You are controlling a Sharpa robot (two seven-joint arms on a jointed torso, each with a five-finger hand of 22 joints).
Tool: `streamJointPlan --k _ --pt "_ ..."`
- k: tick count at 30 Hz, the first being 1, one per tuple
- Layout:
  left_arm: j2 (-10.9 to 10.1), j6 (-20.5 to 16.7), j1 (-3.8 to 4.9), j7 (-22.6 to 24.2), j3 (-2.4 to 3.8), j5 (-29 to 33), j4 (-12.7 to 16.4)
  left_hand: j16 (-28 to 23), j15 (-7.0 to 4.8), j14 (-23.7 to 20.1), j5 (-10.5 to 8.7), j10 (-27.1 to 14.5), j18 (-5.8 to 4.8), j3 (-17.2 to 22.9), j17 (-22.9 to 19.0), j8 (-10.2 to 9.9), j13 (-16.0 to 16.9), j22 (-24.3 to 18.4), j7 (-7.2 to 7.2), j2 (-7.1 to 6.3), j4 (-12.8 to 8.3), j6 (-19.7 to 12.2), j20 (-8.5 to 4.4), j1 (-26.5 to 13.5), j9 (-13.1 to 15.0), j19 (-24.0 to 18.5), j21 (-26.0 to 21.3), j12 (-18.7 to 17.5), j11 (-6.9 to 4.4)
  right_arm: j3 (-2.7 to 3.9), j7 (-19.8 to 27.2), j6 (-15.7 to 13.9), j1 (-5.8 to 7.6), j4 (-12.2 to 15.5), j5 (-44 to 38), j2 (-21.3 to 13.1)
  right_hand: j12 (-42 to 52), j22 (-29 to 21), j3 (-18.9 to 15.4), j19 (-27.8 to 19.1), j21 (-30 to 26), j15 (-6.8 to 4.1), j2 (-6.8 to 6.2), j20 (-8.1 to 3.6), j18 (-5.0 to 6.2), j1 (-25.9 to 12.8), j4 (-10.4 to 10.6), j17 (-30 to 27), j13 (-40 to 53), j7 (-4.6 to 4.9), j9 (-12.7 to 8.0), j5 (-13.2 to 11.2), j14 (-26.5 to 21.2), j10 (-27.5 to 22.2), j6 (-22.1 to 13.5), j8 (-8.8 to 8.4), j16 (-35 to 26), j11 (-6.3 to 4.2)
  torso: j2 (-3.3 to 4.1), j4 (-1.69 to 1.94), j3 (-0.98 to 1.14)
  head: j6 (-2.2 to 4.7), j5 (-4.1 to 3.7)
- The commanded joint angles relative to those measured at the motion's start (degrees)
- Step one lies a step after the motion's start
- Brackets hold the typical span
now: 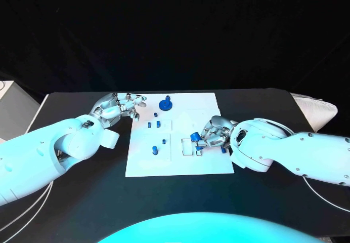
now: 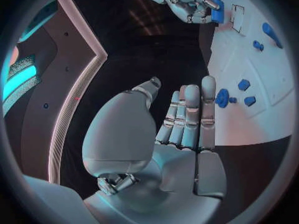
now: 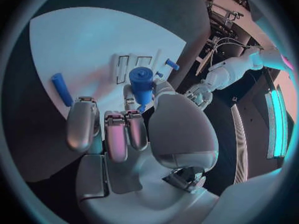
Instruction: Assemble the parts on the task board
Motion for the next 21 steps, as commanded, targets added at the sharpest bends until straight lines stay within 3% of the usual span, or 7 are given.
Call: streamJointPlan --k 1,9,21 --pt "0.2 1.3 0.00 0.1 0.05 0.4 0.2 0.0 0.14 -0.4 0.23 -0.3 0.87 0.1 -0.1 0.2 0.1 -0.1 -0.14 0.44 0.4 -0.4 -0.09 -0.2 0.1 -0.4 -0.2 0.2 -0.07 -0.07 0.4 1.1 0.01 -0.9 1.6 1.1 0.2 0.1 0.3 0.4 0.2 -0.37 0.38 -0.08 -1.15 0.6 -0.1 13.9 10.3 -0.12 0.1 0.1 5.7 2.5 0.6 0.17 0.3 -0.22 0.02 0.08 -0.11 -0.09 0.02" --pt "0.0 1.2 0.00 0.0 0.05 0.4 0.3 0.0 0.14 -0.4 0.23 -0.4 0.87 0.1 -0.1 0.2 0.1 -0.1 -0.16 0.46 0.4 -0.4 -0.09 -0.2 0.1 -0.4 -0.2 0.2 -0.08 -0.39 0.4 3.1 -0.26 -3.2 1.5 4.1 0.2 0.9 1.1 0.7 1.0 -0.31 -0.28 -0.04 -1.32 -0.6 -0.1 14.1 10.4 -0.07 -0.1 -1.2 5.8 2.5 0.8 0.21 0.3 -0.16 0.11 0.03 -0.10 -0.26 0.09" --pt "-0.1 1.2 0.00 0.0 0.05 0.4 0.5 0.0 0.14 -0.4 0.23 -0.4 0.87 0.1 -0.1 0.2 0.1 -0.1 -0.17 0.47 0.4 -0.3 -0.09 -0.2 0.1 -0.4 -0.2 0.2 -0.08 -0.59 0.2 4.0 -0.44 -5.2 1.2 5.5 0.1 0.9 1.6 0.7 1.0 -0.29 -0.36 -0.02 -1.31 -1.7 0.0 14.1 10.4 -0.06 -0.2 -1.8 5.8 2.5 0.9 0.30 0.4 -0.14 0.08 0.04 -0.02 -0.45 0.41"
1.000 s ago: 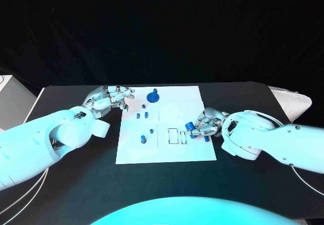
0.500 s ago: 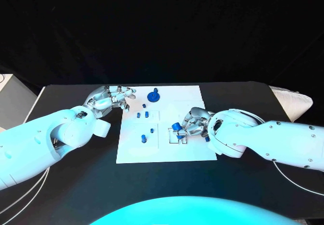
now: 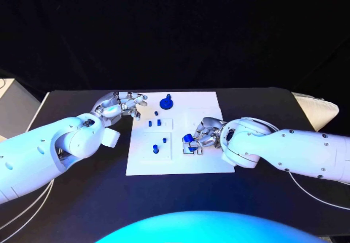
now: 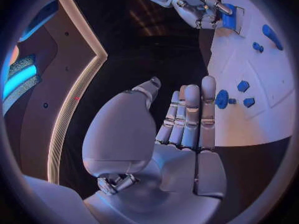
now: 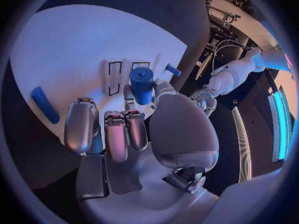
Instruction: Assemble the parts on the task board
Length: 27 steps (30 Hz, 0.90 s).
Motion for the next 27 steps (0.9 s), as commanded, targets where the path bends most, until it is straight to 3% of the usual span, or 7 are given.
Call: streamJointPlan --k 1,27 --pt "0.0 0.9 0.01 0.3 0.04 0.4 0.2 0.0 0.14 -0.4 0.23 -0.4 0.87 0.1 -0.1 0.2 0.0 -0.1 -0.17 0.47 0.4 -0.3 -0.09 -0.2 0.1 -0.4 -0.2 0.2 -0.08 -0.03 0.2 1.6 -0.10 -0.3 -0.4 0.2 0.1 0.8 0.4 0.3 0.1 -0.29 0.09 -0.02 -0.41 -0.8 0.0 14.1 10.4 -0.26 0.0 -0.3 5.8 2.5 0.7 0.17 0.4 -0.15 0.02 0.00 0.05 -0.07 0.13" --pt "-0.1 1.0 0.01 0.1 0.04 0.4 0.2 0.0 0.12 -0.4 0.23 -0.5 0.87 0.0 -0.1 0.3 0.1 -0.1 -0.19 0.54 0.5 -0.3 -0.10 -0.1 0.1 -0.4 -0.3 0.3 -0.10 -0.22 -0.2 3.9 -0.47 -2.0 -2.5 1.4 0.0 1.0 1.2 0.2 0.0 -0.29 -0.65 0.02 -0.37 -3.7 0.0 14.1 10.5 -0.30 -0.2 -2.5 5.8 2.6 0.8 0.54 0.4 -0.15 0.04 -0.04 0.13 -0.49 0.15"
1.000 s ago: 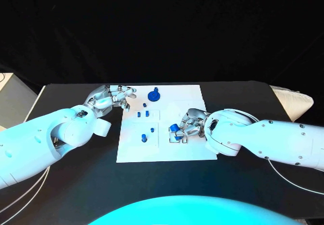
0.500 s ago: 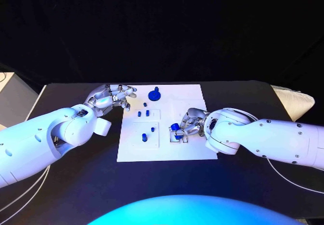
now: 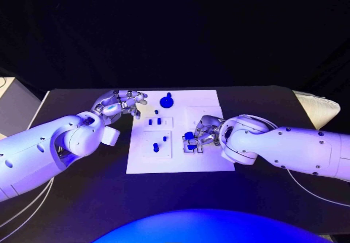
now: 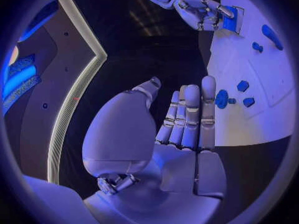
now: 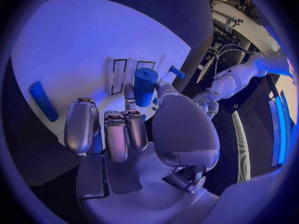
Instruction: Assemble the parts on the task board
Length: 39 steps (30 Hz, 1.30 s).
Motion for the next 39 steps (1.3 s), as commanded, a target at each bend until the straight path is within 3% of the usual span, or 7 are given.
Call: streamJointPlan --k 1,5,26,32,39 --pt "0.1 0.9 0.01 0.2 0.04 0.3 0.2 0.0 0.12 -0.4 0.23 -0.3 0.86 0.0 0.0 0.3 0.1 -0.1 -0.19 0.54 0.2 -0.3 -0.10 -0.1 0.1 -0.4 -0.3 0.3 0.13 -0.27 -0.1 2.3 -0.45 -0.1 -0.6 0.2 0.0 1.0 0.3 0.2 0.0 -0.29 0.03 0.01 -0.38 -0.5 0.1 14.1 10.5 0.19 -0.1 -0.4 5.8 2.5 0.3 -0.25 0.1 -0.15 0.02 0.03 0.02 -0.04 -0.03" --pt "0.0 1.0 0.01 0.2 0.04 0.3 0.1 0.0 0.12 -0.4 0.23 -0.3 0.86 0.0 0.0 0.3 0.1 -0.1 -0.19 0.54 0.2 -0.3 -0.10 -0.1 0.1 -0.4 -0.3 0.3 0.13 -0.27 -0.1 2.4 -0.60 0.2 -0.6 0.2 0.0 1.0 0.3 0.2 0.0 -0.29 -0.01 0.01 -0.38 -0.6 0.1 14.1 10.6 0.19 -0.1 -0.4 5.8 2.6 0.3 -0.23 0.1 -0.16 0.00 -0.04 0.07 -0.18 0.04" --pt "0.0 1.3 0.00 -0.1 0.04 0.3 0.1 0.0 0.12 -0.4 0.23 -0.4 0.86 0.0 -0.1 0.4 0.1 -0.1 -0.18 0.55 0.3 -0.3 -0.10 -0.1 0.1 -0.4 -0.3 0.4 0.13 -0.27 0.0 1.6 -1.07 1.5 -0.6 -0.5 0.1 1.0 0.6 0.2 -0.1 -0.30 0.27 0.01 -0.37 -0.6 0.0 14.2 10.7 0.12 -0.1 -0.4 5.8 2.6 0.4 -0.13 0.1 -0.21 -0.05 0.00 -0.08 -0.15 0.09" --pt "0.1 1.4 0.00 -0.2 0.04 0.3 0.0 0.0 0.12 -0.4 0.23 -0.4 0.86 0.0 -0.1 0.4 0.1 -0.1 -0.18 0.55 0.3 -0.3 -0.10 -0.1 0.1 -0.4 -0.3 0.4 0.13 -0.27 0.0 1.5 -1.10 1.4 -0.6 -0.5 0.1 1.0 0.6 0.2 -0.1 -0.30 0.27 0.01 -0.37 -0.6 0.0 14.2 10.7 0.12 -0.1 -0.4 5.8 2.6 0.4 -0.13 0.1 -0.21 0.00 0.01 -0.04 -0.24 0.17" --pt "0.1 1.4 0.00 -0.2 0.04 0.3 -0.1 0.0 0.13 -0.5 0.23 -0.5 0.86 -0.1 -0.1 0.4 0.1 -0.1 -0.18 0.57 0.4 -0.3 -0.10 0.0 0.0 -0.4 -0.3 0.4 0.14 -0.26 0.1 0.0 -1.18 1.7 -0.7 -0.7 0.3 1.3 1.2 0.3 0.2 -0.36 0.32 -0.02 -0.43 -0.2 -0.1 14.3 10.9 0.03 -0.1 -0.2 5.8 2.8 0.4 -0.02 0.2 -0.28 -0.05 0.00 -0.06 -0.24 0.15"
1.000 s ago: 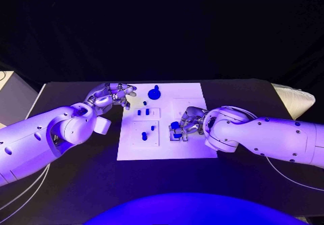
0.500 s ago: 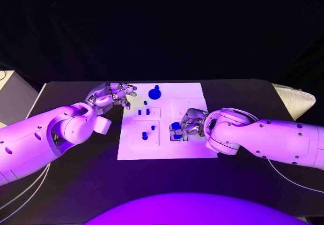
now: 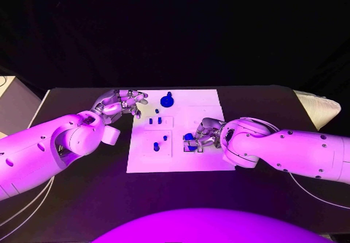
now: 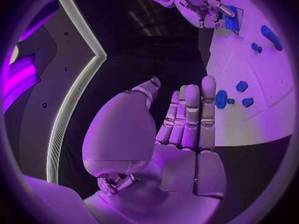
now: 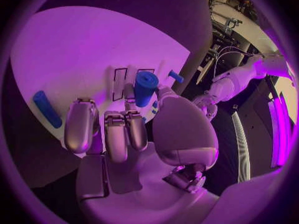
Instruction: Assemble the parts on the task board
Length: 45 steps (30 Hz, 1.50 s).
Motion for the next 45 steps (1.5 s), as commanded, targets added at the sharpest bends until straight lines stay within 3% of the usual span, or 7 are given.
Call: streamJointPlan --k 1,13,30,32,33,34,45 --pt "0.1 1.1 0.00 0.2 0.04 0.3 0.1 0.0 0.13 -0.5 0.23 -0.3 0.87 -0.1 -0.1 0.2 0.1 0.0 -0.18 0.57 0.4 -0.3 -0.10 0.0 0.1 -0.4 -0.3 0.4 -0.08 -0.18 0.3 0.0 -0.30 0.4 -0.2 0.1 0.4 1.3 0.8 0.3 0.3 -0.38 0.23 -0.03 -0.43 0.5 -0.1 14.3 10.9 -0.25 0.1 0.2 5.8 2.8 0.3 0.06 0.2 -0.30 -0.03 0.01 0.00 0.00 0.03" --pt "0.2 1.3 0.00 0.1 0.04 0.2 0.0 0.0 0.13 -0.5 0.23 -0.4 0.87 -0.1 -0.1 0.2 0.1 -0.1 -0.18 0.57 0.4 -0.4 -0.10 0.0 0.1 -0.4 -0.3 0.4 -0.07 -0.17 0.4 -0.7 -0.51 1.7 -0.2 -0.3 0.4 1.4 0.9 0.3 0.4 -0.39 0.22 -0.04 -0.45 0.6 -0.1 14.4 10.9 -0.27 0.1 0.3 5.8 2.9 0.3 0.08 0.2 -0.32 0.00 0.00 0.06 -0.01 0.14" --pt "0.2 1.4 -0.01 -0.1 0.04 0.2 -0.1 0.0 0.15 -0.5 0.23 -0.6 0.86 -0.2 -0.1 0.2 0.1 -0.1 -0.18 0.57 0.5 -0.5 -0.10 0.0 0.0 -0.4 -0.3 0.4 -0.05 -0.11 0.3 -1.9 -0.55 0.4 -0.8 0.1 0.4 1.5 1.0 0.3 0.4 -0.41 0.09 -0.06 -0.46 0.6 0.0 14.4 10.9 -0.26 0.1 0.3 5.8 2.8 0.4 0.14 0.2 -0.33 -0.01 0.00 0.10 -0.01 -0.07" --pt "0.3 1.4 -0.01 -0.1 0.04 0.2 -0.1 0.0 0.15 -0.5 0.23 -0.6 0.86 -0.2 -0.1 0.2 0.1 -0.1 -0.18 0.57 0.5 -0.5 -0.10 0.0 0.0 -0.4 -0.3 0.4 -0.05 -0.09 0.4 -1.9 -0.55 0.3 -0.9 0.2 0.3 1.5 0.9 0.3 0.3 -0.39 -0.35 -0.07 -0.46 -0.9 0.1 14.4 10.8 -0.24 0.1 -3.0 5.8 2.8 0.5 0.37 0.2 -0.30 -0.01 0.01 0.09 -0.01 -0.10" --pt "0.3 1.4 -0.01 -0.1 0.04 0.2 -0.1 0.0 0.15 -0.5 0.23 -0.6 0.86 -0.2 -0.1 0.2 0.1 -0.1 -0.18 0.57 0.5 -0.5 -0.10 0.0 0.0 -0.4 -0.3 0.4 -0.05 -0.09 0.5 -1.9 -0.55 0.3 -0.8 0.2 0.1 1.5 0.2 0.3 0.2 -0.41 -0.74 -0.07 -0.45 -2.6 0.1 14.4 10.8 -0.29 0.2 -8.3 5.8 2.7 0.5 0.64 0.2 -0.22 0.00 0.00 0.05 -0.01 -0.13" --pt "0.3 1.4 -0.01 -0.1 0.04 0.2 -0.1 0.0 0.15 -0.5 0.23 -0.6 0.86 -0.2 -0.1 0.2 0.1 -0.1 -0.18 0.57 0.5 -0.5 -0.10 0.0 0.0 -0.4 -0.3 0.4 -0.05 -0.09 0.5 -1.8 -0.55 0.3 -0.8 0.3 -0.1 1.5 -0.8 0.2 0.1 -0.36 -1.47 -0.05 -0.42 -3.5 0.2 14.4 10.7 -0.21 0.2 -11.6 5.8 2.6 0.4 0.85 0.2 -0.25 0.00 0.00 0.04 -0.01 -0.12" --pt "0.3 1.4 -0.02 -0.1 0.04 0.2 -0.2 0.0 0.15 -0.5 0.23 -0.6 0.86 -0.2 -0.1 0.2 0.1 -0.1 -0.18 0.57 0.5 -0.5 -0.10 0.0 0.0 -0.4 -0.3 0.4 -0.05 -0.08 1.1 -1.1 -0.55 0.7 -0.5 0.1 -0.6 1.7 -10.2 0.2 -0.4 -0.24 -2.70 0.08 -0.37 -8.4 0.4 14.5 10.6 -0.07 0.5 -17.7 5.9 2.4 -0.4 1.84 0.3 -0.12 -0.03 -0.04 0.05 0.03 -0.12"
